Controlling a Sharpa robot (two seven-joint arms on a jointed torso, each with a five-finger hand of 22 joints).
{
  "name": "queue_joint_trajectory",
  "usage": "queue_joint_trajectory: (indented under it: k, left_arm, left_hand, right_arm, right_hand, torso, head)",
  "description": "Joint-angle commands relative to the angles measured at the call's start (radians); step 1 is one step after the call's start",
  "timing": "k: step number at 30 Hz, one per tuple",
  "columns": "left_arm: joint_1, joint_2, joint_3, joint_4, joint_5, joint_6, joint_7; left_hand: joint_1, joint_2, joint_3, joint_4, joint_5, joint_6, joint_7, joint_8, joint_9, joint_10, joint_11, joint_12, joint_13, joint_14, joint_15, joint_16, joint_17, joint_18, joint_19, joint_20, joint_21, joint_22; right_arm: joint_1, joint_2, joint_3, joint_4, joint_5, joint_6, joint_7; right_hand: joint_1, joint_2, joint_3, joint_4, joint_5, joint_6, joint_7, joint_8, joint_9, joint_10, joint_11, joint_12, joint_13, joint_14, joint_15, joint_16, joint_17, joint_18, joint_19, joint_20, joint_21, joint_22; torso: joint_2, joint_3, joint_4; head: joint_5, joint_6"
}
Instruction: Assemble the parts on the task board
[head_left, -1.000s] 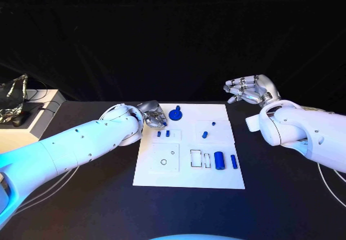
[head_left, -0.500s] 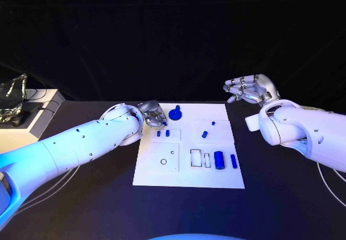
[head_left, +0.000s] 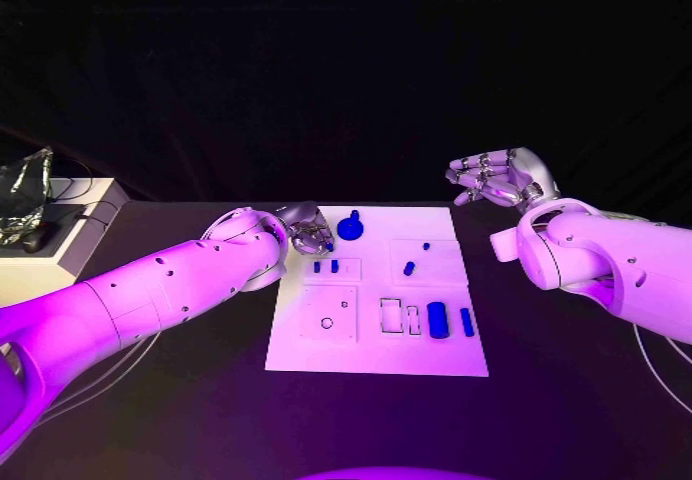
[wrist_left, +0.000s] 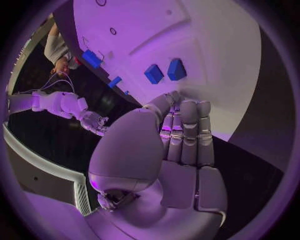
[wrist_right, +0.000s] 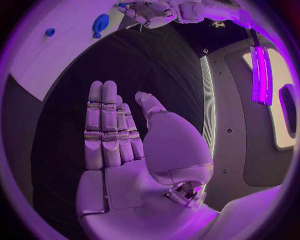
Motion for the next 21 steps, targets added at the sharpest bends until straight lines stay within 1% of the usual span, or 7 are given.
queue_joint_trajectory:
  k: [1, 4, 8, 11, 14, 17, 21]
  left_arm:
    - [-0.002, 0.003, -0.003, 0.004, 0.001, 0.011, 0.005]
    - [-0.002, 0.000, -0.004, 0.012, 0.002, 0.008, 0.009]
    - [-0.002, -0.002, -0.004, 0.015, 0.000, 0.005, 0.008]
    - [-0.002, -0.003, -0.005, 0.015, -0.001, 0.007, 0.006]
    - [-0.002, -0.004, -0.005, 0.016, -0.001, 0.006, 0.005]
    - [-0.002, -0.005, -0.005, 0.016, -0.001, 0.004, 0.007]
    - [-0.002, -0.006, -0.005, 0.017, 0.000, 0.001, 0.006]
  left_hand:
    - [0.003, -0.001, 0.001, 0.004, 0.003, 0.002, 0.008, -0.001, 0.001, -0.001, 0.000, -0.003, 0.000, 0.005, 0.003, -0.005, 0.001, 0.004, 0.007, -0.001, -0.006, 0.006]
    - [0.003, -0.001, -0.002, 0.002, 0.002, 0.007, 0.004, -0.001, 0.002, 0.003, -0.003, -0.001, 0.000, 0.007, 0.001, -0.004, 0.001, 0.003, 0.009, -0.001, -0.007, 0.007]
    - [0.002, 0.001, -0.005, 0.003, 0.002, 0.010, 0.003, -0.001, 0.001, 0.006, -0.004, -0.001, 0.000, 0.008, 0.000, -0.003, 0.001, 0.003, 0.010, -0.002, -0.007, 0.007]
    - [0.002, 0.001, -0.006, 0.003, 0.002, 0.011, 0.003, -0.001, 0.001, 0.007, -0.005, -0.001, 0.001, 0.009, -0.001, -0.003, 0.001, 0.003, 0.011, -0.002, -0.007, 0.007]
    - [0.002, 0.001, -0.008, 0.002, 0.002, 0.010, 0.003, -0.001, 0.001, 0.006, -0.004, -0.002, 0.000, 0.009, 0.000, -0.003, 0.002, 0.002, 0.011, -0.003, -0.008, 0.007]
    - [0.002, -0.001, -0.008, 0.000, 0.002, 0.005, 0.003, -0.001, 0.001, 0.004, -0.004, -0.002, 0.000, 0.007, 0.000, -0.002, 0.003, 0.002, 0.011, -0.003, -0.008, 0.007]
    - [0.002, -0.003, -0.006, -0.002, 0.002, -0.022, 0.003, -0.002, 0.000, 0.003, -0.004, -0.001, 0.000, 0.004, 0.001, -0.001, 0.005, 0.001, 0.010, -0.004, -0.008, 0.008]
  right_arm:
    - [0.000, 0.000, 0.000, 0.001, -0.002, 0.015, 0.010]
    - [0.000, 0.000, 0.000, 0.001, -0.002, 0.015, 0.009]
    - [0.000, 0.000, 0.000, 0.002, -0.003, 0.015, 0.009]
    - [0.000, 0.000, 0.000, 0.001, -0.003, 0.015, 0.009]
    - [0.000, 0.000, 0.000, 0.001, -0.003, 0.015, 0.009]
    - [0.000, 0.000, 0.000, 0.000, -0.003, 0.015, 0.009]
    - [0.000, -0.001, 0.000, 0.000, -0.003, 0.015, 0.009]
  right_hand:
    - [-0.001, -0.009, 0.005, -0.002, 0.006, 0.008, 0.001, -0.003, 0.001, 0.005, 0.000, -0.006, -0.001, 0.005, 0.000, -0.003, -0.001, -0.019, -0.008, 0.001, 0.007, -0.001]
    - [-0.001, -0.009, 0.005, -0.002, 0.006, 0.008, 0.001, -0.003, 0.001, 0.005, 0.000, -0.006, -0.001, 0.005, 0.000, -0.003, -0.001, -0.019, -0.008, 0.001, 0.007, -0.001]
    - [-0.001, -0.009, 0.005, -0.002, 0.006, 0.008, 0.001, -0.003, 0.001, 0.005, 0.000, -0.006, -0.001, 0.005, 0.000, -0.003, -0.001, -0.019, -0.008, 0.001, 0.007, -0.001]
    - [-0.001, -0.009, 0.005, -0.002, 0.006, 0.008, 0.001, -0.003, 0.001, 0.005, 0.000, -0.006, -0.001, 0.005, 0.000, -0.003, -0.001, -0.019, -0.008, 0.001, 0.007, -0.001]
    - [-0.001, -0.009, 0.005, -0.002, 0.006, 0.008, 0.001, -0.003, 0.001, 0.005, 0.000, -0.006, -0.001, 0.005, 0.000, -0.003, -0.001, -0.019, -0.008, 0.001, 0.007, -0.001]
    - [-0.001, -0.010, 0.006, -0.002, 0.006, 0.008, 0.001, -0.003, 0.001, 0.005, 0.000, -0.006, -0.001, 0.004, 0.000, -0.003, -0.001, -0.019, -0.009, 0.001, 0.009, -0.003]
    - [-0.003, -0.011, 0.008, -0.003, 0.006, 0.007, 0.001, -0.003, 0.001, 0.004, 0.000, -0.006, -0.001, 0.004, 0.001, -0.004, -0.002, -0.019, -0.011, 0.002, 0.013, -0.008]
  torso:
    - [0.000, 0.0011, 0.0004]
    - [0.000, 0.0013, 0.0008]
    - [-0.001, 0.0006, 0.0015]
    - [0.000, 0.0013, 0.0007]
    - [-0.001, 0.0008, 0.0006]
    - [-0.001, 0.0007, 0.0009]
    - [-0.001, 0.0005, 0.0009]
  head:
    - [-0.001, -0.003]
    - [-0.002, -0.003]
    - [-0.001, -0.005]
    - [-0.001, -0.006]
    - [0.000, -0.006]
    - [0.000, -0.006]
    - [-0.001, -0.006]
